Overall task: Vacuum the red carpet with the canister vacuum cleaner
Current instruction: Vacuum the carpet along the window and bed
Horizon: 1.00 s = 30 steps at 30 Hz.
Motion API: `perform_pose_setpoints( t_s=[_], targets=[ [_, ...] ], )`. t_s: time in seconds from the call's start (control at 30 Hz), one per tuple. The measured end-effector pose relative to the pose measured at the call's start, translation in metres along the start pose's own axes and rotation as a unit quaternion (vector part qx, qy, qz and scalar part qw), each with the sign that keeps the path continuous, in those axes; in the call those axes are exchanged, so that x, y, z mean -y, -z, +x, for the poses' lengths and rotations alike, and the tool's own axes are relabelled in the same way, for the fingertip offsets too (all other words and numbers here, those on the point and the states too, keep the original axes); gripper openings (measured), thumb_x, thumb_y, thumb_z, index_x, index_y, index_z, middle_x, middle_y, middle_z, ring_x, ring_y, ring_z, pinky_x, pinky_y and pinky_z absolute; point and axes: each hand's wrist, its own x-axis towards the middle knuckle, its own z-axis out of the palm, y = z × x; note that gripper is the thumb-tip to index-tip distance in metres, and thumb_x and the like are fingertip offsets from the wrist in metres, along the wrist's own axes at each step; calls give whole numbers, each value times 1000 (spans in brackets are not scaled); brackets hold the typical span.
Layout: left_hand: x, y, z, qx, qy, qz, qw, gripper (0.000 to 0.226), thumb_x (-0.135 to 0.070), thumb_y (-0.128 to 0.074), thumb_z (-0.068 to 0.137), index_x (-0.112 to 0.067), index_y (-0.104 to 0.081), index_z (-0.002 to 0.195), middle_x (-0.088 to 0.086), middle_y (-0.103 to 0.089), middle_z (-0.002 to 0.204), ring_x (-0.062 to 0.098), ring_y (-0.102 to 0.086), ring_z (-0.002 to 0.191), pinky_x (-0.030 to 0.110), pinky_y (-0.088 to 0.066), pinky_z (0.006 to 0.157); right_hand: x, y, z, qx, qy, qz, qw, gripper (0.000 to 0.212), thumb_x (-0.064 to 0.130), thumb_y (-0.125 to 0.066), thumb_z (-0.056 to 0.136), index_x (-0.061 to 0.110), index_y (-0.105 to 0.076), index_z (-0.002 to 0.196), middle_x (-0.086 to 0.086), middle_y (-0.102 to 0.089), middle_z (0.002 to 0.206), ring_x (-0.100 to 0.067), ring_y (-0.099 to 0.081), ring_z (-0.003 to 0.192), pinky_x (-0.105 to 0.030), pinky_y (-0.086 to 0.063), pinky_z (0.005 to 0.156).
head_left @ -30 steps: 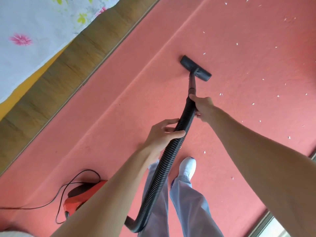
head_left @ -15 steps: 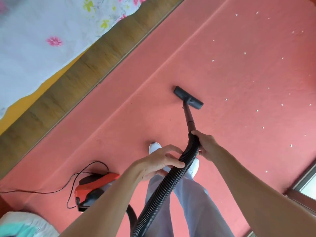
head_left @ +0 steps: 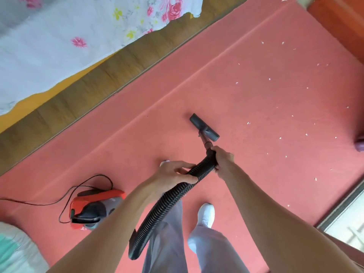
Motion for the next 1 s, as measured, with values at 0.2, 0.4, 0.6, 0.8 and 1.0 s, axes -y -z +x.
perform_pose_setpoints(
  t_s=[0.2, 0.4, 0.6, 0.8, 1.0],
  targets=[
    [68, -41, -57, 50, 31, 16, 998, 39, -18, -82, 69, -29, -78, 107, 0, -69, 84, 24, -64, 80, 48, -56, 78, -85, 55, -34, -8, -19, 19, 1000, 16, 18, -69, 82, 7, -57, 78, -10, -61, 76, -18, -56, 58, -25, -43, 47],
    [115, -61, -88, 51, 58, 47, 996, 33, -7, -79, 78, -27, -80, 103, 5, -70, 84, 21, -64, 74, 34, -52, 71, -164, 85, -40, -33, -68, 71, 995, 17, 19, -68, 84, 6, -58, 80, -11, -61, 76, -21, -58, 58, -28, -48, 48],
    [149, -68, -99, 77, 80, 89, 990, 30, -10, -79, 80, -27, -80, 105, 3, -72, 83, 16, -65, 72, 30, -51, 70, -229, 100, -43, -70, -82, 101, 989, 21, 24, -70, 82, 8, -59, 89, -13, -64, 81, -23, -62, 59, -28, -49, 46],
    [186, -66, -106, 87, 85, 118, 985, 33, -13, -81, 79, -21, -77, 111, 0, -72, 83, 14, -67, 70, 24, -53, 60, -274, 98, -42, -87, -88, 64, 990, 25, 27, -72, 83, 8, -60, 96, -16, -63, 84, -20, -55, 47, -18, -41, 30],
    [220, -61, -108, 83, 86, 101, 988, 34, -10, -80, 79, -18, -76, 112, 7, -72, 82, 20, -66, 63, 32, -56, 62, -307, 88, -24, -89, -66, 32, 993, 38, 30, -69, 80, 3, -64, 106, -14, -64, 79, -16, -51, 28, -20, -43, 34]
  ],
)
